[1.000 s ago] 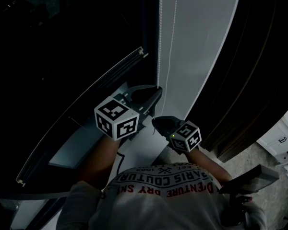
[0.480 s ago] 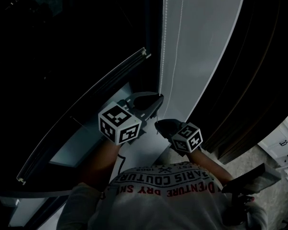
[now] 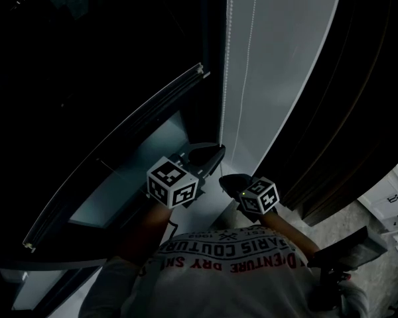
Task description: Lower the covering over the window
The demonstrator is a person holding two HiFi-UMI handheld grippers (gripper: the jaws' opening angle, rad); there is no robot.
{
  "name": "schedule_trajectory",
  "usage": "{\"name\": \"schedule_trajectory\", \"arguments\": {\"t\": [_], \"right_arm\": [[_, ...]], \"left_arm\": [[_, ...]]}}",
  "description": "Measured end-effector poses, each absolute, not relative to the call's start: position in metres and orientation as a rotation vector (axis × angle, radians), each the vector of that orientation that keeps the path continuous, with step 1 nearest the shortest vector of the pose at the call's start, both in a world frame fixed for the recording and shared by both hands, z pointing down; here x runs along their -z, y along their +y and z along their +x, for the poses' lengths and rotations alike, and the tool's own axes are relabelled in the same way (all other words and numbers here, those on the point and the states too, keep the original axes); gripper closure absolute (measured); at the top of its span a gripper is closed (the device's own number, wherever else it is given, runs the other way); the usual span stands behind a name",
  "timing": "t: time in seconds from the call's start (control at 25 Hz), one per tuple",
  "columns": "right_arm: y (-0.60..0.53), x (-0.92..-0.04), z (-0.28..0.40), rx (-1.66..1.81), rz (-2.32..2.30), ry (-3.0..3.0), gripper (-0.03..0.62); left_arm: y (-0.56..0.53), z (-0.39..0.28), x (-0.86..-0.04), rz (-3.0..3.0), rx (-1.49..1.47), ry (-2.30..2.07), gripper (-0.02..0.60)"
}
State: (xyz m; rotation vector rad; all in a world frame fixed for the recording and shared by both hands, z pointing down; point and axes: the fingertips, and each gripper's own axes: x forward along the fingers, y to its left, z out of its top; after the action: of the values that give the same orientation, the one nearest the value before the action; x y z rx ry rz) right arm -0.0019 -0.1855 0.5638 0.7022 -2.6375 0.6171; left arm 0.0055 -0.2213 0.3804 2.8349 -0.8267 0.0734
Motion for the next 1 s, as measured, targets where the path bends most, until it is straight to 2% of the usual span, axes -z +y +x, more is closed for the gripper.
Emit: {"name": "schedule_trajectory", "arguments": {"t": [0.24, 0.4, 0.52, 0.8, 1.0], "right_arm": [[-0.183, -0.586, 0.007, -0.575, 0.705, -2.581, 0.580], [-0.193, -0.567, 0.019, -0.580, 0.767, -2.597, 0.512], [-0.213, -0.514, 0.030, -0.561, 0.835, -2.695, 0.500], [-0.219, -0.357, 0.019, -0.200, 0.760, -2.969, 0.467], [-0.215, -0.303, -0.004, -0.116, 0.684, -3.039, 0.454]], "left_arm": [[-0.226, -0.002, -0.401, 2.806, -0.089, -0.896, 0.575], [-0.226, -0.012, -0.403, 2.798, -0.066, -0.935, 0.575], [-0.227, -0.011, -0.403, 2.795, -0.055, -0.924, 0.575], [-0.213, 0.001, -0.402, 2.835, -0.050, -0.892, 0.575], [-0.207, 0.010, -0.400, 2.850, -0.047, -0.868, 0.575]]}}
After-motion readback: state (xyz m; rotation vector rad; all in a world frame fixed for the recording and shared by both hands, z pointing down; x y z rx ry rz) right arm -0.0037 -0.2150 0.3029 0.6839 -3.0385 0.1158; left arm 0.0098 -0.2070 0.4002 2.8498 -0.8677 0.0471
